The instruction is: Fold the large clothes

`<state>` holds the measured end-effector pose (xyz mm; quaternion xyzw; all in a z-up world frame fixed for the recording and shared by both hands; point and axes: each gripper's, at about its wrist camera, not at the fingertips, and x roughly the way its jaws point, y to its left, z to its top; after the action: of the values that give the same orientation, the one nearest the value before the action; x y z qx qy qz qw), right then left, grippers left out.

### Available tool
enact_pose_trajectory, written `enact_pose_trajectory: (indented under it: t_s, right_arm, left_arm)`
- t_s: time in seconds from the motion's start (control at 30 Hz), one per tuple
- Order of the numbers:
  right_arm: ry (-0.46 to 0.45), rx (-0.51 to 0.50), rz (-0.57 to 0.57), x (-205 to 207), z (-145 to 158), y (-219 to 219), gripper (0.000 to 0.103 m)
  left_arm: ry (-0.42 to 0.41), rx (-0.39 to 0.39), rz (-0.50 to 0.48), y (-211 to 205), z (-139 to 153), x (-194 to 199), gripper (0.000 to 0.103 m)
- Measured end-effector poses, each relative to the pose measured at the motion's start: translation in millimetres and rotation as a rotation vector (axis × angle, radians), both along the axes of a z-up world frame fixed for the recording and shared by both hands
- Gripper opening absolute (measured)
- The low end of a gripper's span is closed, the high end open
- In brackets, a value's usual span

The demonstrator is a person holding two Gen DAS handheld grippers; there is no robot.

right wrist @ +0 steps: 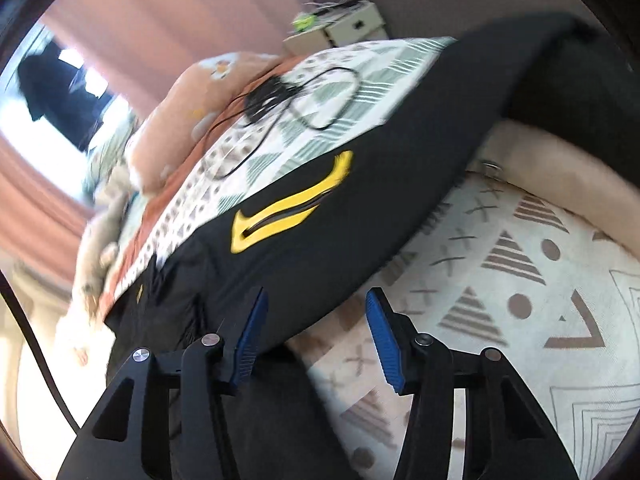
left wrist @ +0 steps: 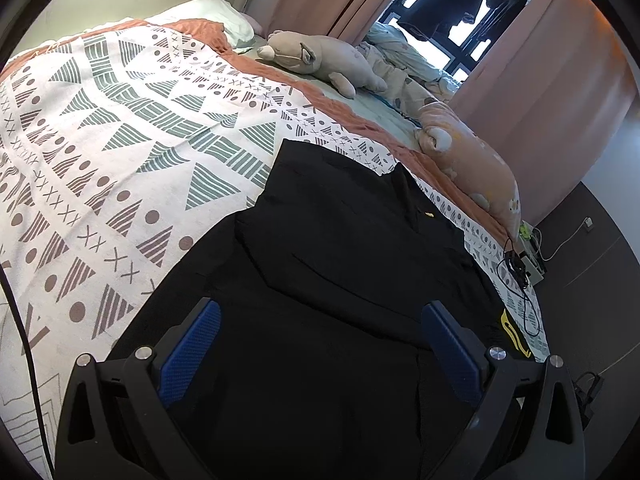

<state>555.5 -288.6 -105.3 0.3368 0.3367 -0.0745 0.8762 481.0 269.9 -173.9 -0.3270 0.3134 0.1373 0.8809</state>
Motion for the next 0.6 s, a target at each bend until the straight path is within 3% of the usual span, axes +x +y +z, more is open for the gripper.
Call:
enact_pose_trajectory:
  t_s: [0.17, 0.47, 0.6]
  right_arm:
    - [-0.058, 0.084, -0.065, -2.3, -13.5, -25.9, 0.049]
    - [-0.268, 0.078, -0.224, -4.0, -12.2, -46.3, 0.003]
    - [-0.322, 0.037, -0.16, -0.8, 0.7, -22.2, 0.0]
  left_arm:
    - [0.013, 0.034, -0.011, -9.5, -2.7, 7.9, 0.103]
    - [0.022, 0.032, 0.007, -8.3, -8.2, 9.5, 0.103]
    - [0.022, 0.029, -0.001, -9.6, -9.0, 10.5, 0.103]
